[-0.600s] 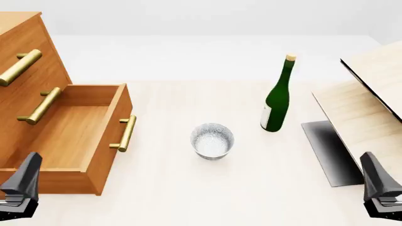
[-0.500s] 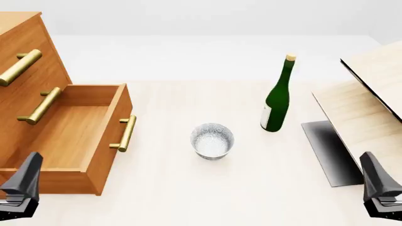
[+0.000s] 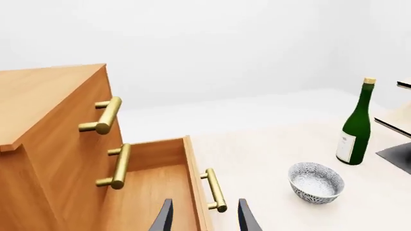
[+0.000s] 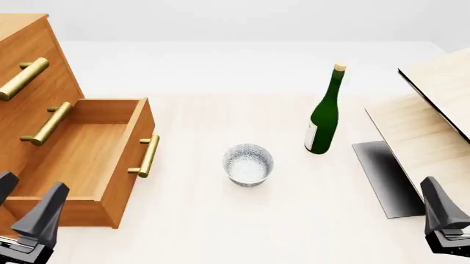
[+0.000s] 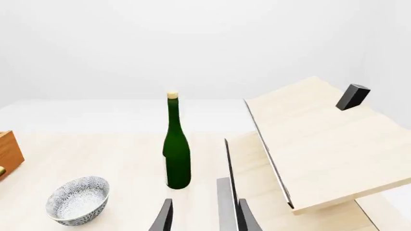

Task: Put the bowl in the bottom drawer of the cabinet.

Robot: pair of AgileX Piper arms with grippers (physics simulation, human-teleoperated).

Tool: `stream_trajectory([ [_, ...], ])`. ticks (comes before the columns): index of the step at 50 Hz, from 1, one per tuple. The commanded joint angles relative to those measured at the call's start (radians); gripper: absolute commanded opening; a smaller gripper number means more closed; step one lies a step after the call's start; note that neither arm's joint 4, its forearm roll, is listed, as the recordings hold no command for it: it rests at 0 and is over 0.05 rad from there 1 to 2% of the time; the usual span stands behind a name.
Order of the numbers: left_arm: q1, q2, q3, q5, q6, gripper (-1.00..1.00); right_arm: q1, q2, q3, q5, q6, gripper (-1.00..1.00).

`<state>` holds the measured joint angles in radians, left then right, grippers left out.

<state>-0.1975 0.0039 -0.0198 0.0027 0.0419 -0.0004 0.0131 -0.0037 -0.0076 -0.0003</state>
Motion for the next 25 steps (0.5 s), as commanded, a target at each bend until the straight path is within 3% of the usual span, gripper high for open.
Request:
stream_trajectory([
  [1, -0.165, -0.004, 0.006, -0.027, 0.016, 1.0, 0.0, 0.001, 0.0, -0.001, 0.0, 1.0],
  [2, -0.179, -0.004, 0.019, -0.05, 0.0, 1.0, 0.0, 0.001, 0.0, -0.001, 0.0, 1.0],
  [3, -0.203, -0.004, 0.019, -0.033, 0.048, 1.0, 0.0, 0.001, 0.0, -0.001, 0.0, 1.0],
  [4, -0.211, -0.001, -0.039, 0.025, 0.055, 1.0, 0.0, 0.001, 0.0, 0.0, 0.0, 1.0],
  [5, -0.227, -0.003, 0.005, -0.017, 0.033, 1.0, 0.0, 0.001, 0.0, 0.0, 0.0, 1.0],
  [7, -0.253, -0.003, 0.0, -0.01, 0.055, 1.0, 0.0, 0.001, 0.0, 0.0, 0.0, 1.0],
  [8, -0.268, -0.003, -0.069, 0.041, 0.018, 1.0, 0.0, 0.001, 0.0, 0.0, 0.0, 1.0],
  [9, -0.281, 0.0, -0.106, 0.081, 0.035, 1.0, 0.0, 0.001, 0.0, 0.0, 0.0, 1.0],
  [10, -0.294, 0.0, -0.067, 0.045, 0.045, 1.0, 0.0, 0.001, 0.0, 0.0, 0.0, 1.0],
  [15, -0.373, 0.075, -0.123, 0.029, 0.027, 1.0, 0.0, 0.001, 0.0, -0.001, 0.0, 1.0],
  [23, -0.418, 0.208, -0.187, -0.013, 0.03, 1.0, 0.0, 0.001, 0.0, -0.001, -0.001, 1.0],
  [25, -0.441, 0.278, -0.193, -0.05, 0.069, 1.0, 0.0, 0.001, 0.0, -0.001, -0.001, 1.0],
])
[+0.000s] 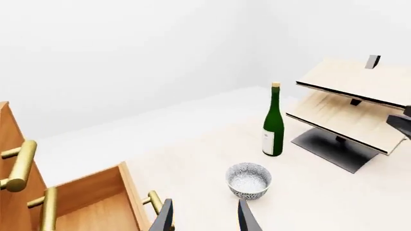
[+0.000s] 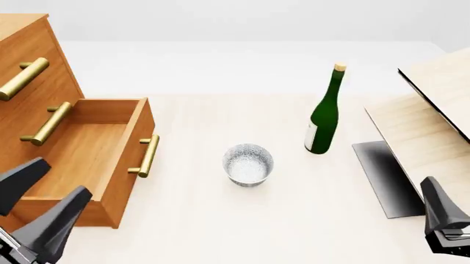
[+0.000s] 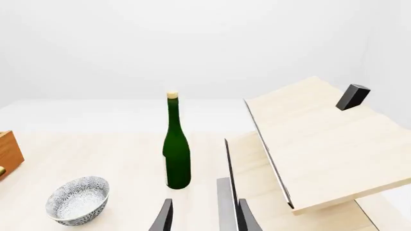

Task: Put the bowl in the bottom drawer of the cabinet.

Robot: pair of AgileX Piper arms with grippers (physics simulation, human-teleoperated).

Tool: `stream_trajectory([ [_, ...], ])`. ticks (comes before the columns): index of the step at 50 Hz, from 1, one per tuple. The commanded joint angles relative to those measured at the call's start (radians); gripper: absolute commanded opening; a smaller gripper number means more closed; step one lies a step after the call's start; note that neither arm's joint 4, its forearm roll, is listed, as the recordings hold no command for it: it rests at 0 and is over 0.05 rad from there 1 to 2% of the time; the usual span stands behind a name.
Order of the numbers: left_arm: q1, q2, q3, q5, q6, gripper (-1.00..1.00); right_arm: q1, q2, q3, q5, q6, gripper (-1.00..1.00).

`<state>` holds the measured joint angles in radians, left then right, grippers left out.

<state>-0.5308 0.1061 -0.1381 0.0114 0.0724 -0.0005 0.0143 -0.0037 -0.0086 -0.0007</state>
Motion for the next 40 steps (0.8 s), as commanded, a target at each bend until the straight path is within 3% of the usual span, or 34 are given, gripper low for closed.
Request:
stream_trajectory([
  [1, -0.111, 0.168, -0.087, -0.059, 0.025, 1.0, 0.0, 0.0, 0.0, 0.0, 0.0, 1.0],
  [3, -0.123, 0.152, -0.104, -0.051, -0.007, 1.0, 0.0, 0.0, 0.0, 0.0, 0.0, 1.0],
  [4, -0.134, 0.265, -0.187, -0.038, 0.036, 1.0, 0.0, 0.0, 0.0, 0.0, 0.0, 1.0],
  [10, -0.158, 0.346, -0.206, -0.108, 0.0, 1.0, 0.0, 0.0, 0.0, 0.0, 0.0, 1.0],
  [16, -0.219, 0.51, -0.279, -0.175, 0.041, 1.0, 0.0, 0.0, 0.0, 0.0, 0.0, 1.0],
  [20, -0.244, 0.596, -0.365, -0.15, 0.055, 1.0, 0.0, 0.0, 0.0, 0.0, 0.0, 1.0],
  [30, -0.263, 0.689, -0.448, -0.136, 0.054, 1.0, 0.0, 0.0, 0.0, 0.0, 0.0, 1.0],
  [34, -0.26, 0.748, -0.51, -0.098, 0.012, 1.0, 0.0, -0.001, 0.0, 0.0, 0.0, 1.0],
  [40, -0.261, 0.797, -0.572, -0.065, 0.032, 1.0, 0.0, 0.0, 0.0, 0.0, 0.0, 1.0],
])
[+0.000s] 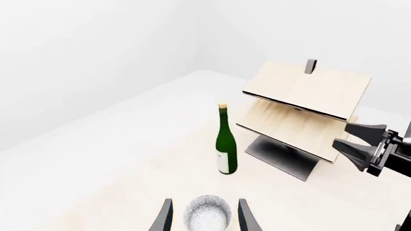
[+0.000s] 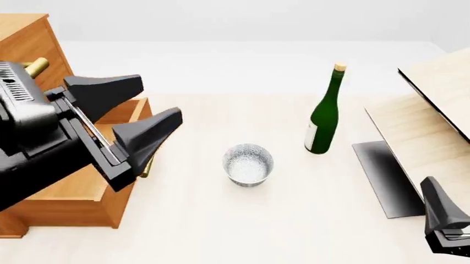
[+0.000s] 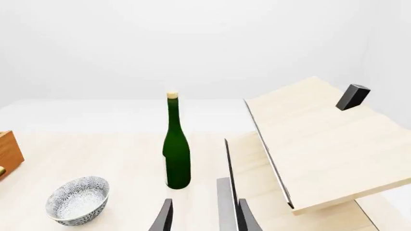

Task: Put the bowl in the bottom drawer of the cabinet.

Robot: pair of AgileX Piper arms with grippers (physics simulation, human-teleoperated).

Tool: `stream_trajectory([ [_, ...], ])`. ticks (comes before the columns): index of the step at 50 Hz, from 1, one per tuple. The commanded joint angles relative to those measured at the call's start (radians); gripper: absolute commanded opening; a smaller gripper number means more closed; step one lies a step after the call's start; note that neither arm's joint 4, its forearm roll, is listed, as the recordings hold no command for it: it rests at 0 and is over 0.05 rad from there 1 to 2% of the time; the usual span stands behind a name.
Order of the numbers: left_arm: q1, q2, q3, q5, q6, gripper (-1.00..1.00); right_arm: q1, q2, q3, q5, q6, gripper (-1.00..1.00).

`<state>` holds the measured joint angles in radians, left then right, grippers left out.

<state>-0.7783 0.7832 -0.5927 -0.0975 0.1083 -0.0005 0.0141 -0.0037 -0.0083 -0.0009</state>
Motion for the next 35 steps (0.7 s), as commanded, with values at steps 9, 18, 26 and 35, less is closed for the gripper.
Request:
stream_trajectory([
  [9, -0.032, 0.241, -0.255, 0.158, -0.02, 1.0, 0.0, 0.0, 0.0, 0.0, 0.0, 1.0],
  [18, -0.038, 0.318, -0.342, 0.213, -0.069, 1.0, 0.0, 0.0, 0.0, 0.0, 0.0, 1.0],
  [26, -0.029, 0.407, -0.4, 0.281, -0.061, 1.0, 0.0, 0.0, 0.0, 0.0, 0.0, 1.0],
  [35, -0.049, 0.473, -0.449, 0.34, -0.091, 1.0, 0.0, 0.0, 0.0, 0.0, 0.0, 1.0],
])
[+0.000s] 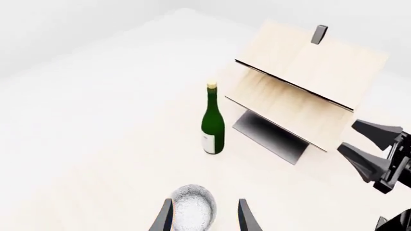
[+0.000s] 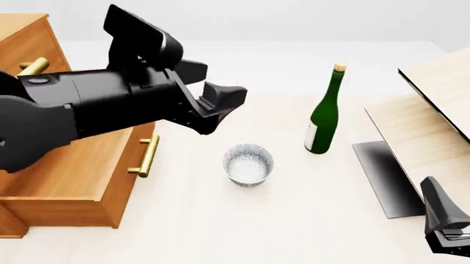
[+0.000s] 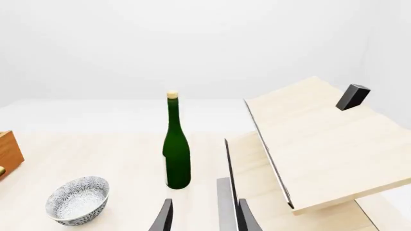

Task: Put the bowl in the bottom drawer of the cabinet.

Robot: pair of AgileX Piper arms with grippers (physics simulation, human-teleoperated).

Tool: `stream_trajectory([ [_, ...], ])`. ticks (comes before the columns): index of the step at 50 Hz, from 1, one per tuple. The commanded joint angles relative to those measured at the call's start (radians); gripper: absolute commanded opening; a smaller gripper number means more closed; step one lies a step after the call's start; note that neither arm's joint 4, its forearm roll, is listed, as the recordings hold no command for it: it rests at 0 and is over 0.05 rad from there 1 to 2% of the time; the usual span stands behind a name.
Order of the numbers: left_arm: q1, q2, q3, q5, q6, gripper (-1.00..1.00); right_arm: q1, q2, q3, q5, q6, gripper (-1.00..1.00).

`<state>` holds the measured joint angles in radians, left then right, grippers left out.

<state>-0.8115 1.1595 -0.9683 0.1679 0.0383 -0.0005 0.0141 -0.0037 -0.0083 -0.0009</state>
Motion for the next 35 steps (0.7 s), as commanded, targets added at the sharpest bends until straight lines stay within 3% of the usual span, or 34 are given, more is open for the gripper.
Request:
stream_trajectory([
  [1, -0.027, 0.114, -0.085, 0.084, -0.01, 1.0, 0.0, 0.0, 0.0, 0.0, 0.0, 1.0],
  [16, -0.033, 0.257, -0.192, 0.187, -0.008, 1.0, 0.0, 0.0, 0.0, 0.0, 0.0, 1.0],
  [35, -0.04, 0.411, -0.309, 0.239, -0.024, 1.0, 0.0, 0.0, 0.0, 0.0, 0.0, 1.0],
])
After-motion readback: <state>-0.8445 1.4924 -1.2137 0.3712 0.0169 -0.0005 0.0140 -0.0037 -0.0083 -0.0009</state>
